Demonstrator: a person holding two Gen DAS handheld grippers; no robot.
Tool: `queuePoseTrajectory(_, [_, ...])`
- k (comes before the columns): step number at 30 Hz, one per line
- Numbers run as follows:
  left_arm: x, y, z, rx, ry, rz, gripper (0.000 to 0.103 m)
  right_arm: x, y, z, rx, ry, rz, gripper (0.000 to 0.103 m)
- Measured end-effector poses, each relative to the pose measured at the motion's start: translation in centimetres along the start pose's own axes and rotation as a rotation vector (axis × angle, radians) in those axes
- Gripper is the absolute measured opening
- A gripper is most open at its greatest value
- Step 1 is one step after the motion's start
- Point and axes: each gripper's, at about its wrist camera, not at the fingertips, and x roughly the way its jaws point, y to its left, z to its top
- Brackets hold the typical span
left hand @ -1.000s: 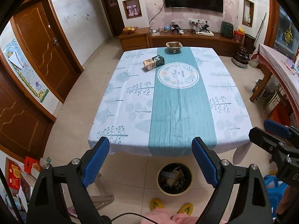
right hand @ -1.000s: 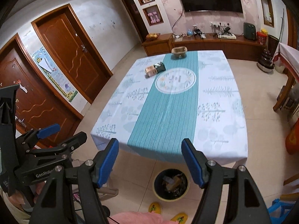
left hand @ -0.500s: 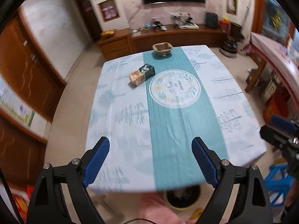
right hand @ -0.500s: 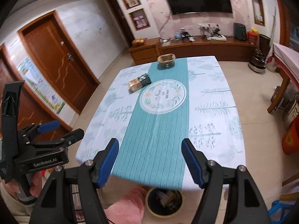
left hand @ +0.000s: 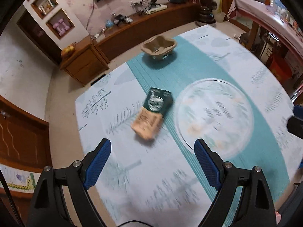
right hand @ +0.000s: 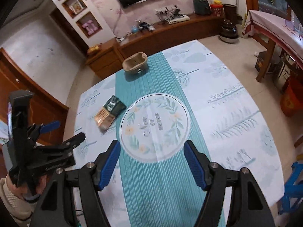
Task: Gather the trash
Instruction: 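Move both open tools back toward the milk carton and pulp cup holder, then grasp the brown-green milk carton with the left tool while the right tool grasps the pulp cup holder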
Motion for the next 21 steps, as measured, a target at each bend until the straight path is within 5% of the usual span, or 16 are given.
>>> queuePoseTrajectory(9, [10.7, 2.9, 4.5, -0.071, 0.136, -0.178, 0.089, 7.1, 1.7, 6.2, 0.007, 0.029, 0.001, 0.069])
queuePoseTrajectory(12, [12.5, 3.0, 5.1, -0.065, 0.155, -0.184, 0.089, 9.3, 2.2, 8.4, 0.008, 0.034, 0.008, 0.069])
queuePoseTrajectory(15, [14.1, 3.3, 5.3, -0.079, 0.19, -0.2, 0.076, 11.0, 2.7, 10.2, 0.001, 0.032, 0.016, 0.069])
queuePoseTrajectory(17, [15.4, 3.6, 5.3, -0.104, 0.241, -0.238, 0.054, 12.1, 3.0, 11.3, 0.005, 0.037, 0.025, 0.069])
queuePoseTrajectory(21, [16.4, 4.7, 4.9, -0.163, 0.237, -0.259, 0.047, 14.2, 3.5, 13.2, 0.016, 0.042, 0.026, 0.069])
